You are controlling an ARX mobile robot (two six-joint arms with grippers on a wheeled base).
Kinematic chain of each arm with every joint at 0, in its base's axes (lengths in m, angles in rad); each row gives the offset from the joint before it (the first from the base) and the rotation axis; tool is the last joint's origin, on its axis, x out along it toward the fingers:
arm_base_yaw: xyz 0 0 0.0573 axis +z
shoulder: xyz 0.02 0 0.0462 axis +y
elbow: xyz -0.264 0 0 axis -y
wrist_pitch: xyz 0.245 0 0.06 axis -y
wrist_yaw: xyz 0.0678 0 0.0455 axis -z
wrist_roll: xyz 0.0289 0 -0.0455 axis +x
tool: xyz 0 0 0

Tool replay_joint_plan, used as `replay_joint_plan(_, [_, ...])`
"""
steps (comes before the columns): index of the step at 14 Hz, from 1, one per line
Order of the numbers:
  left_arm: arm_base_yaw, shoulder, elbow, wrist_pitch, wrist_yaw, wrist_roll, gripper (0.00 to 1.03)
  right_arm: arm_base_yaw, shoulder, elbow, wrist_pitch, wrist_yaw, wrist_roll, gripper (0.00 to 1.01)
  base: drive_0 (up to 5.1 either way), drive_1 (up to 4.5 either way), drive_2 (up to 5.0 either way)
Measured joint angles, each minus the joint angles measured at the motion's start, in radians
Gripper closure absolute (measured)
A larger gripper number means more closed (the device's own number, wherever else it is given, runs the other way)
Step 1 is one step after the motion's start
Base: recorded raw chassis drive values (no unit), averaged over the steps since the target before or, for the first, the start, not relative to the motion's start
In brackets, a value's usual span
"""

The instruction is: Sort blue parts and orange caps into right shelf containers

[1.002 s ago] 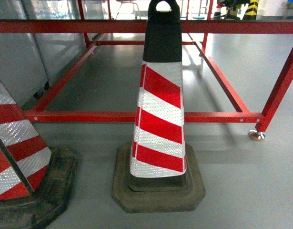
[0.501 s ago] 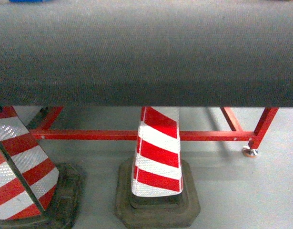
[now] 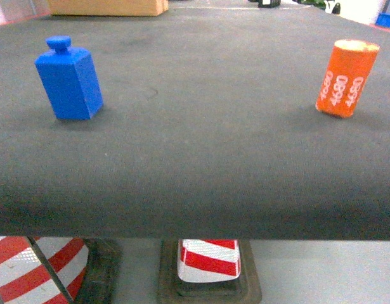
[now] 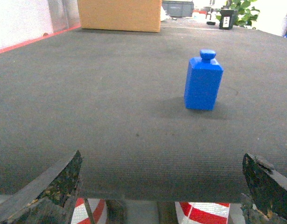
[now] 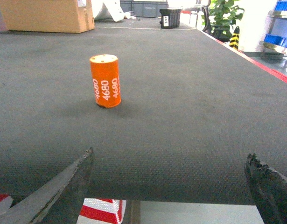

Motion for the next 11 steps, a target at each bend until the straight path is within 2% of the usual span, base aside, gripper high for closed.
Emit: replay_joint_plan(11, [0.000,0.000,0.000,0.000,0.000,0.000,0.05,0.000,0.000,0.000,0.000,0.000,0.000,0.03,0.0,0.00,0.0])
